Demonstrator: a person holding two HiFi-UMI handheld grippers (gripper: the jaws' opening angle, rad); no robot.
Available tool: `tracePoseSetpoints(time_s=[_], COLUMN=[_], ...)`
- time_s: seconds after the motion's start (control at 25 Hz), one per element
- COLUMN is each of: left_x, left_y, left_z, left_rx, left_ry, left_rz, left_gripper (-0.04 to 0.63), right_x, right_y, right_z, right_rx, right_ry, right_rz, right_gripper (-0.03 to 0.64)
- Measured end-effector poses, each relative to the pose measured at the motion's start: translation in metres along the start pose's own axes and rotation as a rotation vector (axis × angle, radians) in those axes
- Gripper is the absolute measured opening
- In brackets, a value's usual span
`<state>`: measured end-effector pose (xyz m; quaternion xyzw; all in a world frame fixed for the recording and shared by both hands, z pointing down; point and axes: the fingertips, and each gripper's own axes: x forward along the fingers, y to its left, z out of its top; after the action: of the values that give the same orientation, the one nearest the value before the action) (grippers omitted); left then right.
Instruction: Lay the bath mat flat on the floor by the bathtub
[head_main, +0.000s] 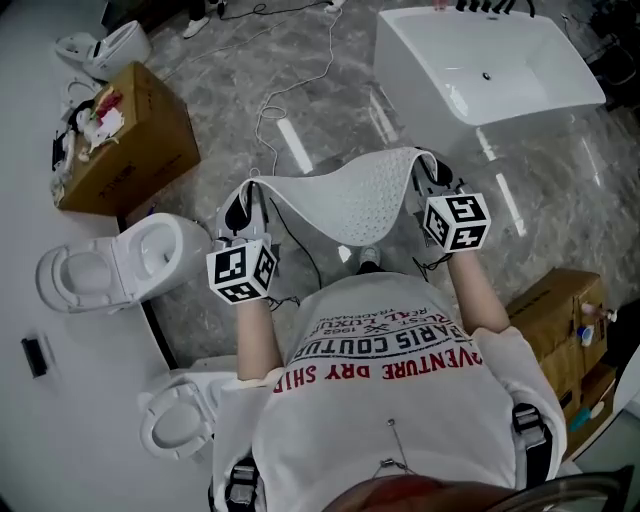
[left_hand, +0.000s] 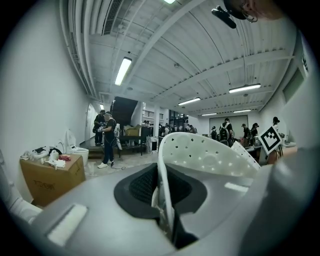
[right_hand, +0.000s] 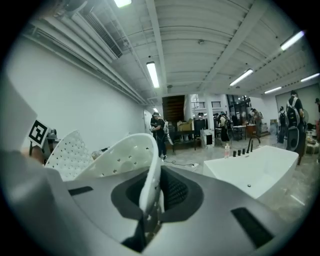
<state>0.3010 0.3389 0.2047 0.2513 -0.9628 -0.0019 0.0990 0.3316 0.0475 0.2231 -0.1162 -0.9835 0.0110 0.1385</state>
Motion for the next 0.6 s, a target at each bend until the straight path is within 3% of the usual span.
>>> tracePoseSetpoints(time_s=[0.32, 0.6], left_x=[0.114, 0.223], left_y=[-0.004, -0.009], left_z=[0.016, 0.019], left_rx=[-0.007, 0.008], left_ry=[0.019, 0.063], left_rz=[-0.039, -0.170], left_gripper=[0.019, 0.020], right_x=[0.060, 0.100], right_y=[-0.078, -0.134], right_z=[0.013, 0.005], right_rx=[0.003, 0.053], right_ry=[0.017, 0.060], right_rz=[-0.032, -0.132], right_gripper=[0.012, 0.012])
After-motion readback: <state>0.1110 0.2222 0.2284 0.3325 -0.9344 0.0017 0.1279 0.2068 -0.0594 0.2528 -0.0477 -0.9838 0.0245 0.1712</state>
